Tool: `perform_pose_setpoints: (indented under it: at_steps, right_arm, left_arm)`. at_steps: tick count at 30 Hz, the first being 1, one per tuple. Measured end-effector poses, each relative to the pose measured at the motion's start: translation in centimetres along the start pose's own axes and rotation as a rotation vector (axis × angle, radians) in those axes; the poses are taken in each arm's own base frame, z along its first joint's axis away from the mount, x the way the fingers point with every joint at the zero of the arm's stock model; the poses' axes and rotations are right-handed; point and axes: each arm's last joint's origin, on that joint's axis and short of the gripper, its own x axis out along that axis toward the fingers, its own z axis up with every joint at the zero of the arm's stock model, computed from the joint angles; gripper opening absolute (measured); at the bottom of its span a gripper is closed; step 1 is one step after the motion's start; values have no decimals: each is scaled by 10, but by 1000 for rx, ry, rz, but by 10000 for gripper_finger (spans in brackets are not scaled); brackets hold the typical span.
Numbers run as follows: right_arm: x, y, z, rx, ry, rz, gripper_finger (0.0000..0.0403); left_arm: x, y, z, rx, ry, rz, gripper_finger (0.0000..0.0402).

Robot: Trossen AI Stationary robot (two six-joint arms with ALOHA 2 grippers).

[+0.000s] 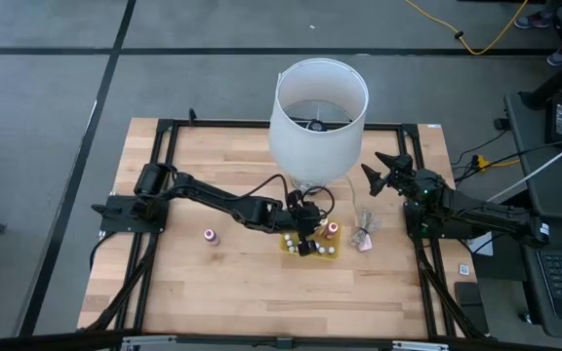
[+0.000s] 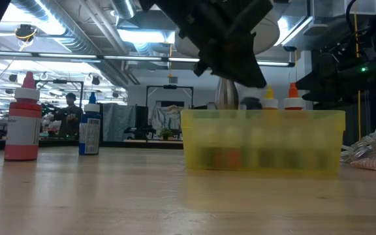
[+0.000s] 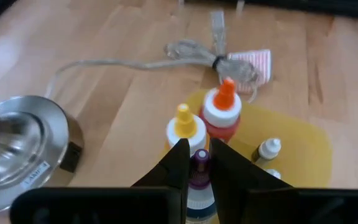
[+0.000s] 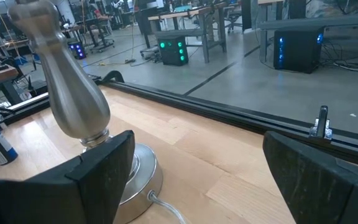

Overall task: Pick & Place food coloring
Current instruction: Put the purple food coloring bottle into the yellow bin, then put the blue food coloring bottle into the yellow bin

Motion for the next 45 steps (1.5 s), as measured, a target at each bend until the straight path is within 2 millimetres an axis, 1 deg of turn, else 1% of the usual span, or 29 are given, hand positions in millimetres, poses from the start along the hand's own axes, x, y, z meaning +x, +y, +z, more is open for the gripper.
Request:
perform_pose_setpoints:
  at_steps: [5, 16, 20, 23, 28, 35, 40, 42, 45]
  right_arm:
    - [0, 0, 0, 0, 1, -1, 355]
    - [0, 0, 0, 0, 0, 0, 355]
    - [0, 0, 0, 0, 1, 0, 355]
    - [0, 0, 0, 0, 0, 0, 355]
    - [0, 0, 0, 0, 1, 0, 355]
    - [0, 0, 0, 0, 0, 0, 355]
    - [0, 0, 0, 0, 1, 0, 355]
    - [0, 0, 0, 0, 0, 0, 355]
    - [0, 0, 0, 0, 1, 0, 355]
  left_arm:
    - [5, -2, -3, 0, 8, -22, 40]
    - [6, 0, -3, 14, 23, -63, 101]
    - [-1, 1, 1, 10, 20, -57, 120]
    - [-16, 6, 9, -4, 10, -5, 139]
    - [-48, 18, 20, -35, 23, 87, 179]
    - [-93, 29, 18, -119, 106, 213, 232]
    - [-130, 34, 19, -148, 103, 284, 252]
    - [-144, 36, 19, -191, 92, 308, 255]
    - [-160, 40, 13, -280, 79, 323, 254]
